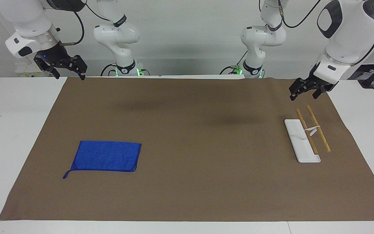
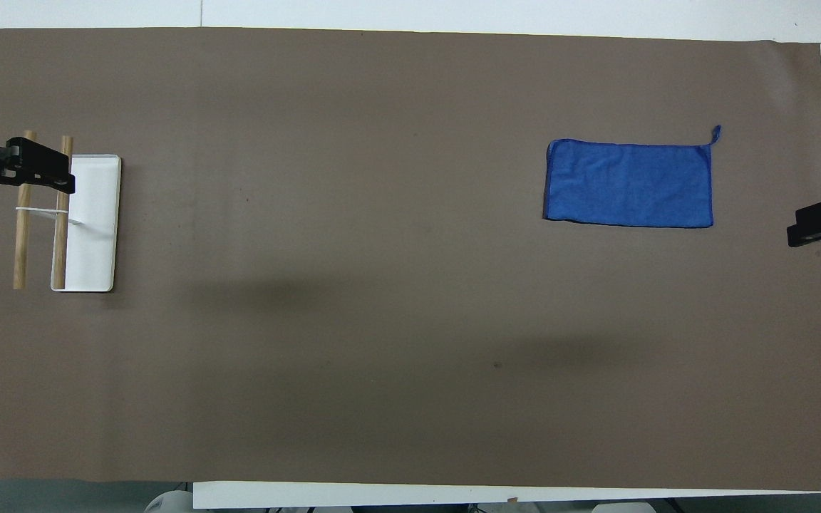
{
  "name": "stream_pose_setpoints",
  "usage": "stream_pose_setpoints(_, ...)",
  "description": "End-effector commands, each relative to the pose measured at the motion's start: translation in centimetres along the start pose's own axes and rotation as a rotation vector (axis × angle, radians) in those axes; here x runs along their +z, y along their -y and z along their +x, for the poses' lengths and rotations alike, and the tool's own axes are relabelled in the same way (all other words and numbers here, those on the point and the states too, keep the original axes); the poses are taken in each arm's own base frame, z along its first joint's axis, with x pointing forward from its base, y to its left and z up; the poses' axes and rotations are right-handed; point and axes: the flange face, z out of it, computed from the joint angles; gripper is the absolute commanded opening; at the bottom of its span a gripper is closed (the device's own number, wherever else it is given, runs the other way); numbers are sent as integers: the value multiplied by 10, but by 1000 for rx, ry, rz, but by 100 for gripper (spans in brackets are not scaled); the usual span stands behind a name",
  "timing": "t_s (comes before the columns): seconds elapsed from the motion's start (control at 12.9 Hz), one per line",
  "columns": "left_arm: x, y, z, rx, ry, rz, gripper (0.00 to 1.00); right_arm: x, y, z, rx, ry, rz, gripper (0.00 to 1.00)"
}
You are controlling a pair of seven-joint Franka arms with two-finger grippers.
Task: Right arm passes towel to left arm to hang
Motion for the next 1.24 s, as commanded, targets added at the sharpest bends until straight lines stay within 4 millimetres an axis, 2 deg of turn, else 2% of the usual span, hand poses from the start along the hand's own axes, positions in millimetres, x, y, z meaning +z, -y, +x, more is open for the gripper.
stream_pose_setpoints(0.0, -1, -2, 0, 9, -12, -7, 99, -1, -2, -4, -22, -6, -2, 100)
stream_pose_setpoints(0.39, -1, -3, 0, 17, -12, -7, 99, 1, -6, -6, -12, -1, 1, 100)
stream_pose_setpoints(0.54, -1, -3, 0, 17, -12, -7, 98, 3, -1, -10, -27, 27, 0, 100)
stream_pose_setpoints(0.7, -1, -3, 0, 17, -12, -7, 99, 0, 1, -4, -28, -3, -4, 100)
stream_pose_setpoints(0.77, 0, -3, 0, 17, -9, -7, 99, 0, 3, 4, -32, -53, -5, 100)
stream_pose_setpoints(0.85, 0, -3, 0, 15, -8, -6, 99, 9, 4, 18, -30, -54, -7, 100)
stream_pose_setpoints(1.16, 0, -3, 0, 15, -9, -7, 99, 56, 12, 84, -20, -83, 28, 100)
